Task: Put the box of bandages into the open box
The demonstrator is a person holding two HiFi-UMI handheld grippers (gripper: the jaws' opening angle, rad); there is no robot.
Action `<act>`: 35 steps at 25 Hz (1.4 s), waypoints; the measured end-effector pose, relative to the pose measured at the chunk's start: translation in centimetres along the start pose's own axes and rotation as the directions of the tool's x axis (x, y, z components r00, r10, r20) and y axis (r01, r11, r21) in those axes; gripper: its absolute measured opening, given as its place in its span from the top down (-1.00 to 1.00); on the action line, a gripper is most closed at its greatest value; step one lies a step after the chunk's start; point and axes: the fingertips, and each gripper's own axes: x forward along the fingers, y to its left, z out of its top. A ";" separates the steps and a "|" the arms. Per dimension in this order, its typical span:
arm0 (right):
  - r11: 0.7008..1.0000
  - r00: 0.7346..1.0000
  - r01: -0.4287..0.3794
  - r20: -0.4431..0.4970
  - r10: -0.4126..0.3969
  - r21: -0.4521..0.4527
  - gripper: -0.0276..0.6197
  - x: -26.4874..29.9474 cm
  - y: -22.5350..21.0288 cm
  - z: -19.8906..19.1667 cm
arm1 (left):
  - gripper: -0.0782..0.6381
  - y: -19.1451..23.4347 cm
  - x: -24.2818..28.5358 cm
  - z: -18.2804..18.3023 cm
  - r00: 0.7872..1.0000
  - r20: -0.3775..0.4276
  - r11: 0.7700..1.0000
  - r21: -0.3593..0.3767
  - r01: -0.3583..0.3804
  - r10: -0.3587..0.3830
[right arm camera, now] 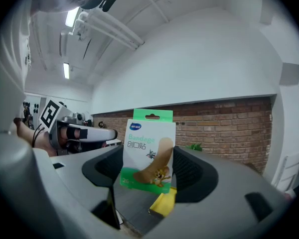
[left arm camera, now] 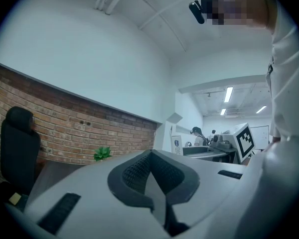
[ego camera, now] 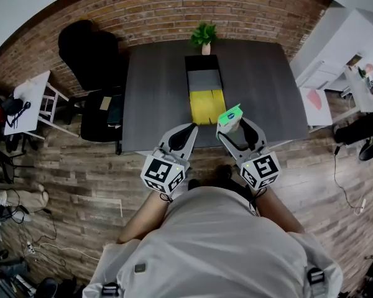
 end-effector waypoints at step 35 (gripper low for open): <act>0.941 0.877 -0.330 -0.345 0.333 0.069 -0.04 19.8 -12.4 -13.3 | 0.74 14.0 14.7 -9.7 0.950 -0.188 0.960 -0.081 -0.267 0.248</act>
